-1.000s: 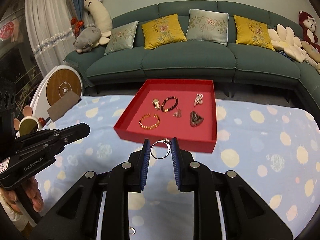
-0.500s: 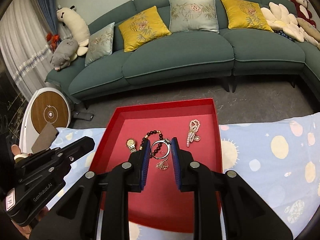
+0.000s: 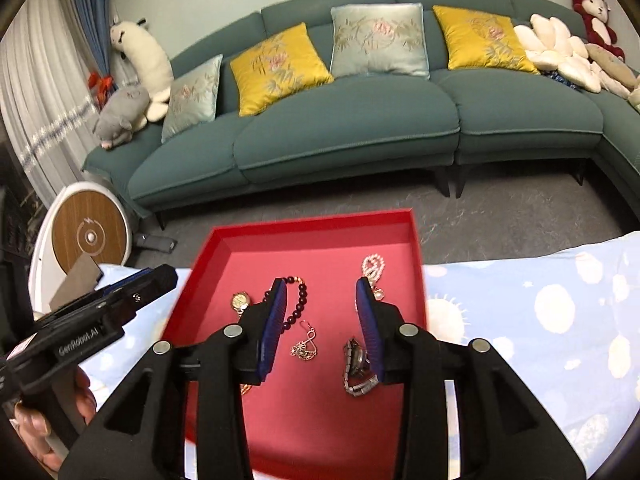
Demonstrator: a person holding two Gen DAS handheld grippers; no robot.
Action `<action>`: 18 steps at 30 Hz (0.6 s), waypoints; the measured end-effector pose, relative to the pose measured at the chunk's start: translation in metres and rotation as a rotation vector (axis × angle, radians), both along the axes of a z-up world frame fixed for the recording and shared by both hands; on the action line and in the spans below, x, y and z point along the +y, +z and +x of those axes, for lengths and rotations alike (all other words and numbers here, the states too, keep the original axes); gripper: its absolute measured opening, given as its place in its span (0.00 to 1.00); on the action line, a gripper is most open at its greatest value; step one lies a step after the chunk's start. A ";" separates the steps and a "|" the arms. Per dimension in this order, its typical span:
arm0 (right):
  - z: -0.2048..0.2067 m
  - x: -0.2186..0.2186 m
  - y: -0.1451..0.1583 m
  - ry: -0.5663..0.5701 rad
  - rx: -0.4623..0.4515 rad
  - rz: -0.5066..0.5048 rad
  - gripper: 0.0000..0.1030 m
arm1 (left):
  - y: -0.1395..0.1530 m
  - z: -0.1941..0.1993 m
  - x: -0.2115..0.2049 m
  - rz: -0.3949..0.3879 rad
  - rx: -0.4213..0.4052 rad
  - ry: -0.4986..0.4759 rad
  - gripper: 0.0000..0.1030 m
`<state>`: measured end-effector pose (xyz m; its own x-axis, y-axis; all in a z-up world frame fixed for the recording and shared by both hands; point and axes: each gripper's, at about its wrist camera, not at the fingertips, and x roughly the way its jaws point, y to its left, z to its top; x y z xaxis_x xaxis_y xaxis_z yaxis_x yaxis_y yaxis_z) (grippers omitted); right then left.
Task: Organize jewelry
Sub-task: 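Carry pendant and silver ring into the red tray and open both grippers, then withdraw both open grippers from the tray back over the remaining jewelry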
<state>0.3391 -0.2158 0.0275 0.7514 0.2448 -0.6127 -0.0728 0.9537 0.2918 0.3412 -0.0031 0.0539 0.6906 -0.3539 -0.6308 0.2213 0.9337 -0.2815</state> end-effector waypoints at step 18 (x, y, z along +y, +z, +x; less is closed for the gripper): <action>-0.181 -0.038 0.051 -0.053 -0.044 -0.060 0.48 | -0.017 -0.158 0.003 0.133 0.082 -0.161 0.39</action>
